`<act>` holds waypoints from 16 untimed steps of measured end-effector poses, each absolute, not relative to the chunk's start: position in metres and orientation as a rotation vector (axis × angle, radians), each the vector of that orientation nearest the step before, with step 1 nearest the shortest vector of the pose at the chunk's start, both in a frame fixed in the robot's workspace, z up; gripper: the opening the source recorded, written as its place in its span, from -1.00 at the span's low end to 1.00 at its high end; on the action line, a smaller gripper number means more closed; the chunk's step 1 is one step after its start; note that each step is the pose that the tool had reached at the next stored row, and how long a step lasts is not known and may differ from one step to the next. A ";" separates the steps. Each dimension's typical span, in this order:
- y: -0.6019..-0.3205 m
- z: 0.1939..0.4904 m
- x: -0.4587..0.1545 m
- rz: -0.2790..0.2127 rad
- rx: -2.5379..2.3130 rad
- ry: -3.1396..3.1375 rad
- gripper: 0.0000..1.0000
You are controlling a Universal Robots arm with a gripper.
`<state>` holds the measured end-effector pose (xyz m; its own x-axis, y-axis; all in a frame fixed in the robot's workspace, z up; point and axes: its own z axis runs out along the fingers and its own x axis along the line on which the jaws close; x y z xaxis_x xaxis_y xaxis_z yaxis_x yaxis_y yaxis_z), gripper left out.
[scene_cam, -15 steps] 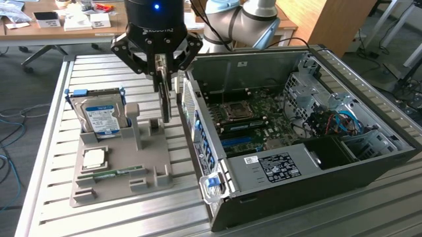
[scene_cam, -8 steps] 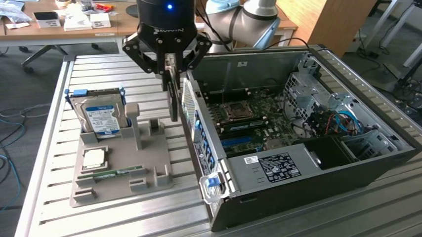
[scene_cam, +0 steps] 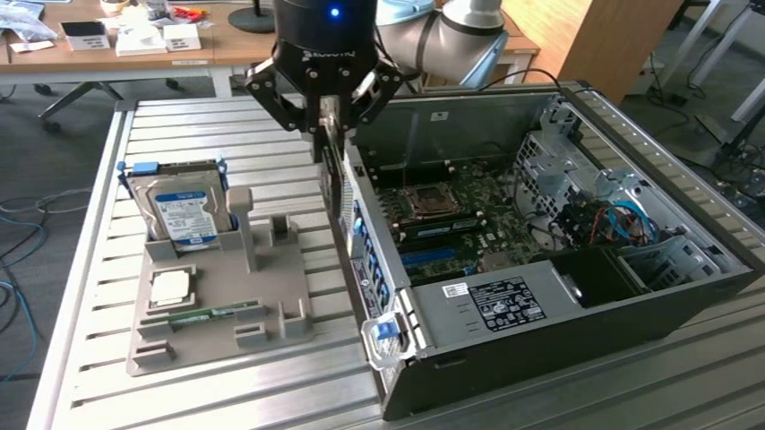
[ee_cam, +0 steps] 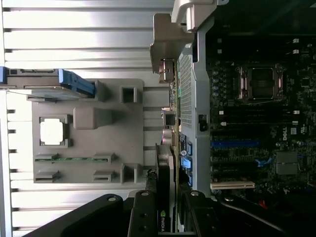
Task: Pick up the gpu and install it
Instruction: 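Pick up the gpu and move the gpu toward the slot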
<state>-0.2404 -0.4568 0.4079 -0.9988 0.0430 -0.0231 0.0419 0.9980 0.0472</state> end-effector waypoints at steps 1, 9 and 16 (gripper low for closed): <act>-0.457 0.408 -0.238 0.073 0.066 3.116 -0.47; -0.457 0.408 -0.222 0.074 0.066 3.116 -0.47; -0.457 0.408 -0.207 0.074 0.066 3.116 -0.47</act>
